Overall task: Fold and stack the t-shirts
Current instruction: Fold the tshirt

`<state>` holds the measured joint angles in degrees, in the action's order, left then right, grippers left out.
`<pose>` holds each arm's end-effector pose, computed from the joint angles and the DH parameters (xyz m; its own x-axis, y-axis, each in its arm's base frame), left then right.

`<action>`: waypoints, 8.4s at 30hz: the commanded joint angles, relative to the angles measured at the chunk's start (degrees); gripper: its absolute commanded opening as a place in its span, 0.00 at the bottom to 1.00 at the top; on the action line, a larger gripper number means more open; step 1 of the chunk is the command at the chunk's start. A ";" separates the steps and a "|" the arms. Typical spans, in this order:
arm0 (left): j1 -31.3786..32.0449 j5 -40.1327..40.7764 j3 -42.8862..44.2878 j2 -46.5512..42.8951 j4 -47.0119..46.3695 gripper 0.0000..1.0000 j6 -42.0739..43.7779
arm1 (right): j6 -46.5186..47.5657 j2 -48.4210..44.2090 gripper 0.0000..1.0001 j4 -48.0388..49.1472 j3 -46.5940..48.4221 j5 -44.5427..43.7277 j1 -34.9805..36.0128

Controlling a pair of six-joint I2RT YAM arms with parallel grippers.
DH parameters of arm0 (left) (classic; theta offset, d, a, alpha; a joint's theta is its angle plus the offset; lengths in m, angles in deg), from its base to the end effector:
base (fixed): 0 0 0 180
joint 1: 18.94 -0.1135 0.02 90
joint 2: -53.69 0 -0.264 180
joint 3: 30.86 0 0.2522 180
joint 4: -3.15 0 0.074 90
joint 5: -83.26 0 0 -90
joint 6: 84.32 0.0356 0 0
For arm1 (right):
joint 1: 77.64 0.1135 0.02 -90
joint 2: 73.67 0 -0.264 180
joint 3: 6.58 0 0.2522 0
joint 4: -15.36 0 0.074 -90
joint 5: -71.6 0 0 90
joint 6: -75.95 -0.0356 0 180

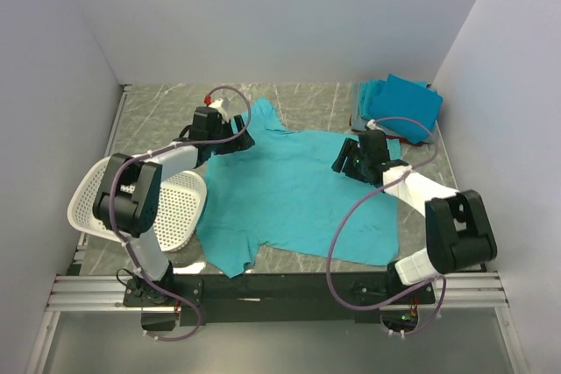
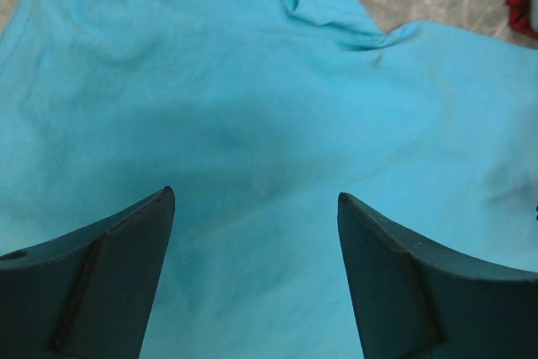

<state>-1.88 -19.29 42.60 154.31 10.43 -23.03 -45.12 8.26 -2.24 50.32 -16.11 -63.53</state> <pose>0.3636 -0.1197 0.1964 -0.6941 -0.2775 -0.6643 0.1417 0.8520 -0.5040 0.2829 0.0726 0.1940 -0.7030 0.3550 -0.6162 0.1059 0.9091 0.4029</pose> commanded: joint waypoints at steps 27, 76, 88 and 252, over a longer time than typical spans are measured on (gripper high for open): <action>0.08 -7.83 22.20 24.00 2.35 0.82 -1.79 | -1.27 14.48 0.64 -1.00 7.93 8.00 -8.57; 3.95 3.77 -6.18 1.86 -9.69 0.90 -3.02 | -3.74 10.43 0.61 5.25 5.99 7.74 7.25; 4.12 0.70 -1.18 10.82 -11.36 0.89 -3.90 | -5.67 15.54 0.61 3.66 6.71 10.80 0.75; 21.00 20.20 -26.57 -7.90 -12.25 0.21 -11.72 | -0.39 21.16 0.00 -2.14 18.48 -4.92 21.40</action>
<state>18.51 -0.54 15.21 144.21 -4.65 -34.88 -45.93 31.97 -6.09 69.42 -21.56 -41.92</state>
